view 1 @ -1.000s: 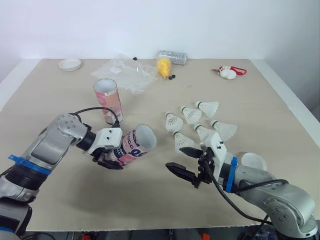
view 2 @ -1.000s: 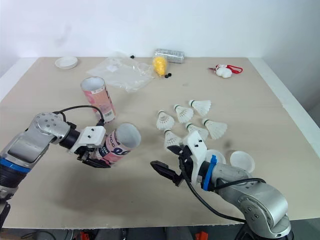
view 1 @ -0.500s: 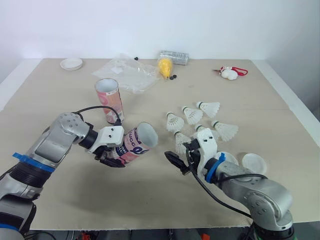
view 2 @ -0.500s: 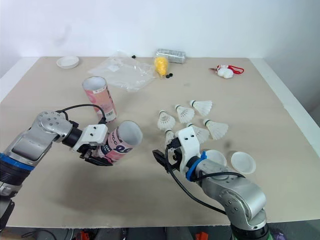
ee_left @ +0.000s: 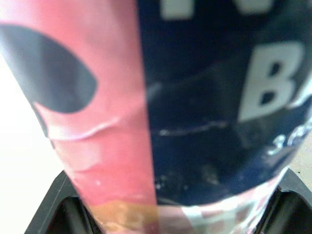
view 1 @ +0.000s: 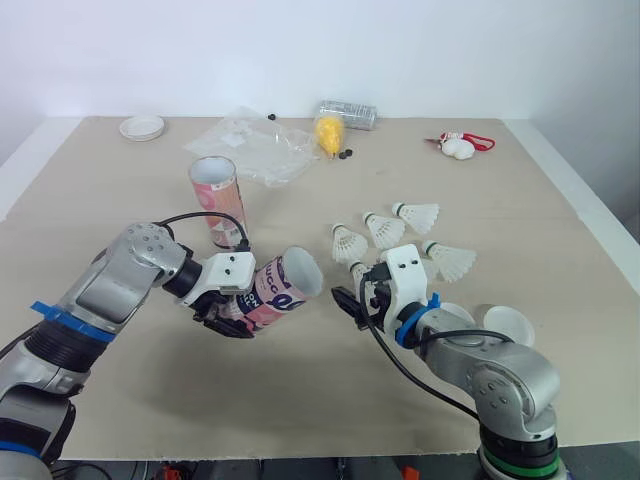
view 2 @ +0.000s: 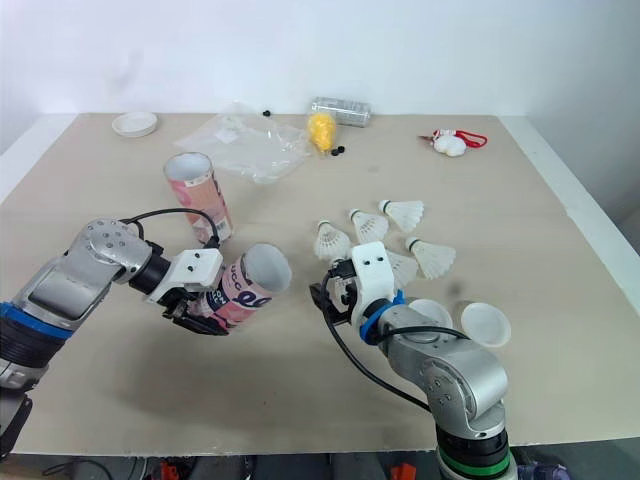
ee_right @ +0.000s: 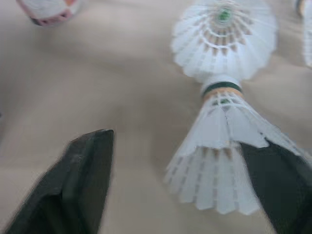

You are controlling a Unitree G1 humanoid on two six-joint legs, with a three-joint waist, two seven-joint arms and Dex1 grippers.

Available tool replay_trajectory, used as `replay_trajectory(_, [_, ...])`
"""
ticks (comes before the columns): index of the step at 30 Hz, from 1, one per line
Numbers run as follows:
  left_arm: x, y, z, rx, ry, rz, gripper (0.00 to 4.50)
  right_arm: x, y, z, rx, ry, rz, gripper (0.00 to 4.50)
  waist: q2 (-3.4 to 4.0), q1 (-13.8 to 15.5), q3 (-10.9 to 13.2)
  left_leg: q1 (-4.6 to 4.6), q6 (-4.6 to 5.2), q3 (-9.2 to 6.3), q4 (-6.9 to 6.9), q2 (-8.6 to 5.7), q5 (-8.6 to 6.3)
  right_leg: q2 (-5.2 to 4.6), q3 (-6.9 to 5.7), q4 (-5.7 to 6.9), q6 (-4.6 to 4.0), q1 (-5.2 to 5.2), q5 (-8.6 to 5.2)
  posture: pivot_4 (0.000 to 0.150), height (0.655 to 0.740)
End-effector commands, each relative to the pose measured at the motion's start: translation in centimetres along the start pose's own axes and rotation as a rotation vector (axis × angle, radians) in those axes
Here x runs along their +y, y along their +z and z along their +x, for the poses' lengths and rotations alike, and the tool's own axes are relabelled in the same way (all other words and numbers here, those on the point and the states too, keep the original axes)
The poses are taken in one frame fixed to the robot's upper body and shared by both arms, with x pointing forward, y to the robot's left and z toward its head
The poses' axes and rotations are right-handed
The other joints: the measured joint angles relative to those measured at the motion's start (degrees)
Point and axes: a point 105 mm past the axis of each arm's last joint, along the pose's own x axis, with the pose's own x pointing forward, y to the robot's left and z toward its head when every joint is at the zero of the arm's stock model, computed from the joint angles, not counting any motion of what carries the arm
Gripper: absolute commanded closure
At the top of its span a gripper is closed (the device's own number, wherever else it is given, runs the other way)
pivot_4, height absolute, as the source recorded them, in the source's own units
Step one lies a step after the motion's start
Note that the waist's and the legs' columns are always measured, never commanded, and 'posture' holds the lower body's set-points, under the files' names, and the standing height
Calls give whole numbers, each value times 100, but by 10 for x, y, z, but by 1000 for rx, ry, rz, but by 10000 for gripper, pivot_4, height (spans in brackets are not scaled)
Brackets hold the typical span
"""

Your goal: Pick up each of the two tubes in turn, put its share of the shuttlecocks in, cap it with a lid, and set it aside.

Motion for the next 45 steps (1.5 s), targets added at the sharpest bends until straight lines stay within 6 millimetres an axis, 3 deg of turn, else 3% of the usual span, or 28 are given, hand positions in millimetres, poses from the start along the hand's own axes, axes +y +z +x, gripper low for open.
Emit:
replay_trajectory(1, [-2,5,-2,-5,6,27,14514,-2,10,-3,-36,-11,-15,23758,0,-1,0,0,0,0,0,0,0,0,0,1,-2,0,1,1500,7400])
replay_trajectory(5, [-3,5,-1,-9,5,23,14514,-2,8,-5,-24,-9,-35,41943,0,-1,0,0,0,0,1,0,0,0,0,3,-1,0,0,1500,7400])
replay_trajectory(6, [-3,5,-1,-10,5,23,14514,-2,8,-5,-22,-9,-38,44489,0,-1,0,0,0,0,2,0,0,0,0,4,-2,0,0,1500,7400])
replay_trajectory(14, [1,3,3,-17,13,16,14514,2,16,-16,-23,29,-146,44489,0,0,0,0,0,0,9,0,0,0,0,10,-1,0,0,1500,7400])
replay_trajectory(21, [17,0,1,-12,51,-1,14514,11,58,-56,-116,253,-533,44489,6,14,4,-3,6,-2,40,-3,4,-2,-3,20,26,5,-6,1500,7400])
replay_trajectory(28, [27,5,1,-20,43,-1,14514,7,110,-78,-271,386,-994,44489,14,3,9,-1,21,3,47,-4,13,-3,0,29,29,3,3,1500,7400])
replay_trajectory(34, [30,13,3,-22,26,0,14514,21,131,-74,-379,492,-1233,44489,14,-5,10,-4,21,4,45,-3,12,0,3,30,28,-2,1,1500,7400])
replay_trajectory(39, [31,25,2,-55,20,-11,14514,18,121,-55,-335,527,-1360,44489,15,2,10,-9,21,5,45,-5,12,-2,3,30,26,-4,0,1500,7400])
replay_trajectory(45, [29,25,1,-59,29,-23,14514,18,115,-43,-325,570,-1419,44489,15,0,11,-9,21,4,45,-5,12,-2,3,35,5,-6,9,1500,7400])
